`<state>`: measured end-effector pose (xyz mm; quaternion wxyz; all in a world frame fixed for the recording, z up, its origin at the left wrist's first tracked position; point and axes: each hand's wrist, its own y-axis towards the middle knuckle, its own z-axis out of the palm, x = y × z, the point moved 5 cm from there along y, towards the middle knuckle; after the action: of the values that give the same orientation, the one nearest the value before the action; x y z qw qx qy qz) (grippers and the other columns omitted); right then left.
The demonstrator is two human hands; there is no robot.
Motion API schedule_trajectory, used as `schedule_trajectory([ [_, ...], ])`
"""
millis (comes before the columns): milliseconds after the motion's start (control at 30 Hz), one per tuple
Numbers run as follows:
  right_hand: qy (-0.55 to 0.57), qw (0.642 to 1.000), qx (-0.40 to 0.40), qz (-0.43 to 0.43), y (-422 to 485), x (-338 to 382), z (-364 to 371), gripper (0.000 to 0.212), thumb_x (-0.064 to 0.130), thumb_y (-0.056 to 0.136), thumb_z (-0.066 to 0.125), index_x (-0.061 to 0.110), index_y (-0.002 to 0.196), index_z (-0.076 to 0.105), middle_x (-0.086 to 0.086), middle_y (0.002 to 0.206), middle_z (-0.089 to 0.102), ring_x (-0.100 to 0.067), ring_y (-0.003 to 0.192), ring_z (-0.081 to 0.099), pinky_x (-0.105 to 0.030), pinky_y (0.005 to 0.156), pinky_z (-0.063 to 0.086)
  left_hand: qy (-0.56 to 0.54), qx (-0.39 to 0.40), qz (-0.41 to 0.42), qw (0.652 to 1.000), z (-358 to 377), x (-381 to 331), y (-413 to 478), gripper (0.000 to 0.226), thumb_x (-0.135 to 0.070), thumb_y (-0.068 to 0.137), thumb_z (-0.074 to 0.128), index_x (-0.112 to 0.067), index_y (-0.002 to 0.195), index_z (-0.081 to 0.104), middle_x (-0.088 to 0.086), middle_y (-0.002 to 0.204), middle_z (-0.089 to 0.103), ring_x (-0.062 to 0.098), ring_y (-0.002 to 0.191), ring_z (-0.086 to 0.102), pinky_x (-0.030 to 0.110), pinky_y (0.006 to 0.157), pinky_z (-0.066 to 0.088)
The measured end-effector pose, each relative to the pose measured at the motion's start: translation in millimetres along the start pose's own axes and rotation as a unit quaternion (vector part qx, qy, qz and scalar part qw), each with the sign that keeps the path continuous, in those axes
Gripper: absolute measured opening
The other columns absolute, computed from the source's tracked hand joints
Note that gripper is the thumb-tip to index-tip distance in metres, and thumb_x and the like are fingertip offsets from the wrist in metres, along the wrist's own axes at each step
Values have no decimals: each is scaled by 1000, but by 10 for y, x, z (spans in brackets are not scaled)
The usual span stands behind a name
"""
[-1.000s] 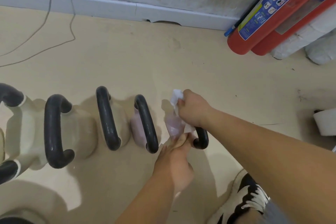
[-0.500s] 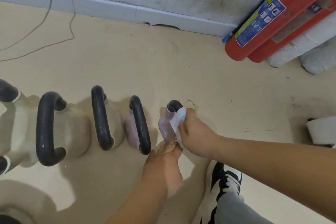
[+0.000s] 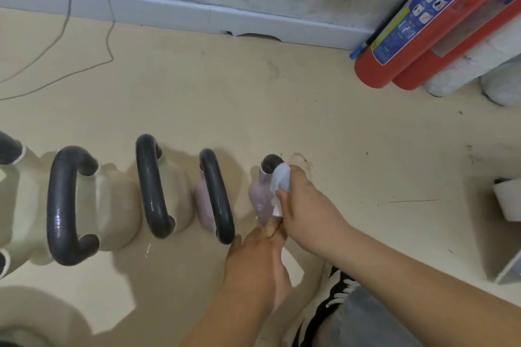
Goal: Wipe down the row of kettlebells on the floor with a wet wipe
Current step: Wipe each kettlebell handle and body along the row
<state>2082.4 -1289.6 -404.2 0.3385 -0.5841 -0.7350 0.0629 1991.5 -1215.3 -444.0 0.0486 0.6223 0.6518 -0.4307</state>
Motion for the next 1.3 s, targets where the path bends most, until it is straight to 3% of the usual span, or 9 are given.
schedule_trajectory([
  [133, 6, 1000, -3, -7, -101, -96, 17, 31, 26, 105, 41, 22, 135, 35, -1, 115, 58, -22, 87, 60, -37, 71, 49, 18, -14, -18, 1000, 22, 4, 22, 73, -10, 87, 44, -38, 153, 28, -19, 161, 26, 9, 150, 21, 44, 126, 14],
  [367, -94, 992, 78, 31, 631, 358, -246, 14, 12, 106, 36, 11, 95, 45, -9, 95, 54, -26, 79, 54, -33, 68, 40, 61, 0, -2, 998, 67, -4, 87, 89, -17, 96, 45, -42, 157, -15, -25, 163, -28, 11, 156, -13, 50, 126, 7],
  [433, -114, 988, 101, 27, 703, 408, -252, 21, 8, 107, 33, 5, 102, 53, -16, 102, 57, -29, 87, 54, -35, 75, 45, 66, -1, -1, 998, 63, 11, 97, 90, -17, 96, 46, -43, 157, -15, -25, 161, -31, 11, 156, -13, 51, 126, 6],
  [633, 83, 995, 62, -16, 194, 2, -106, 26, 35, 109, 35, 14, 122, 43, -6, 87, 66, -20, 68, 64, -31, 59, 53, 65, -37, 22, 997, -1, -18, 122, 80, -12, 89, 44, -37, 159, 16, -18, 168, 14, 12, 157, -6, 45, 126, 10],
  [833, 14, 997, 32, -63, -212, -368, 64, 42, 45, 102, 31, 20, 135, 40, 1, 116, 53, -16, 104, 54, -41, 91, 50, 94, -72, 66, 991, 57, -87, 152, 72, -17, 75, 59, -17, 147, 53, 2, 142, 61, 25, 144, 45, 45, 122, 30],
  [933, 20, 998, 15, -64, -163, -293, 29, 37, 41, 105, 33, 25, 138, 38, 3, 121, 54, -14, 106, 56, -39, 91, 52, 120, -66, 60, 989, 70, -84, 171, 69, -15, 82, 60, -18, 150, 49, 4, 163, 35, 22, 155, 24, 41, 127, 13],
  [1033, 2, 999, 10, -47, 50, -84, -84, 37, 34, 107, 38, 18, 140, 37, 2, 123, 53, -21, 107, 58, -39, 87, 50, 116, -53, 51, 991, 68, -89, 185, 75, -13, 91, 43, -23, 162, 18, -3, 172, -1, 15, 157, -13, 38, 128, -5],
  [1233, -60, 995, 79, -8, 638, 263, -244, 21, 27, 108, 33, 20, 89, 41, 1, 90, 53, -23, 82, 50, -33, 73, 37, 103, -36, 26, 994, 42, -134, 210, 85, -14, 90, 44, -21, 163, 1, -4, 171, -12, 15, 155, -20, 39, 128, -3],
  [1300, -28, 997, 74, -13, 646, 256, -221, 22, 27, 108, 32, 18, 93, 44, 0, 89, 58, -20, 79, 52, -33, 71, 38, 109, -39, 29, 993, 9, -125, 215, 83, -13, 90, 43, -22, 163, 4, -5, 171, -9, 15, 155, -19, 38, 128, -1],
])
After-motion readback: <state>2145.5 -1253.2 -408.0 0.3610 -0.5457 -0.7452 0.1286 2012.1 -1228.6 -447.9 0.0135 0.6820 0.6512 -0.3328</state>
